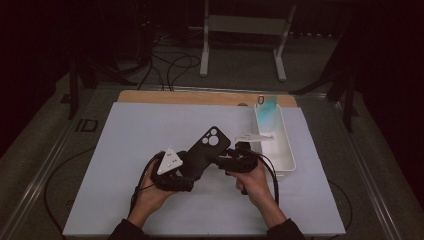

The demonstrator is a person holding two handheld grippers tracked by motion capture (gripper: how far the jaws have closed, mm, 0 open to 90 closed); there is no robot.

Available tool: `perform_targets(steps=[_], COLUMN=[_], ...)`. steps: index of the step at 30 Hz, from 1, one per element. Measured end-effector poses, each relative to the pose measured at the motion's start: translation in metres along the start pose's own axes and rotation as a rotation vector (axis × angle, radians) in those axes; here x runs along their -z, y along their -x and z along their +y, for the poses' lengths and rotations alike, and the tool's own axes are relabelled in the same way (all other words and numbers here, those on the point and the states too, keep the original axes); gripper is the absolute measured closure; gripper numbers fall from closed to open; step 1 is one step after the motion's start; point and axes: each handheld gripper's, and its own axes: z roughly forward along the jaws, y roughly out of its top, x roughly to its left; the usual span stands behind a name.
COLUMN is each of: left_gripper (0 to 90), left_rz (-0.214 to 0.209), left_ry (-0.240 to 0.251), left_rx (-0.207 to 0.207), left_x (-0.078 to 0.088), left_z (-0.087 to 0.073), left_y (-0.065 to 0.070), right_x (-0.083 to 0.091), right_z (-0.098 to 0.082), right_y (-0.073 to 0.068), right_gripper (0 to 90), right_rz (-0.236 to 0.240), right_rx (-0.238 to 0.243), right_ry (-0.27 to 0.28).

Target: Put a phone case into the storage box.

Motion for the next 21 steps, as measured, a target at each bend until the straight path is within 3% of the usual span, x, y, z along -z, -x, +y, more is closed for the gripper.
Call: perform_targets(steps=[7,14,20,21], left_gripper=[15.6,15.6,14.0,13.7], left_rz=[0.019,0.021,0.009,0.019], left_ry=[-0.009,-0.026,-0.048,-0.048], left_rx=[0.006,0.002,0.011,0.003], left_x=[-0.001,-0.004,-0.009,-0.009], left_z=[-0.001,-0.003,-0.004,-0.004], left_y=[0.0,0.001,0.002,0.003], right_x=[-0.006,-0.008,-0.007,-0.007], right_z=[0.003,0.003,0.004,0.004], right_y=[-0.005,-0.008,-0.011,-0.015], right_gripper=[61.4,67.6,79.7,80.5], right_rz=[0.009,0.01,0.039,0.033], right_rx=[-0.032,-0.024,-0.018,0.001], right_ry=[0.006,0.012,0.029,0.03])
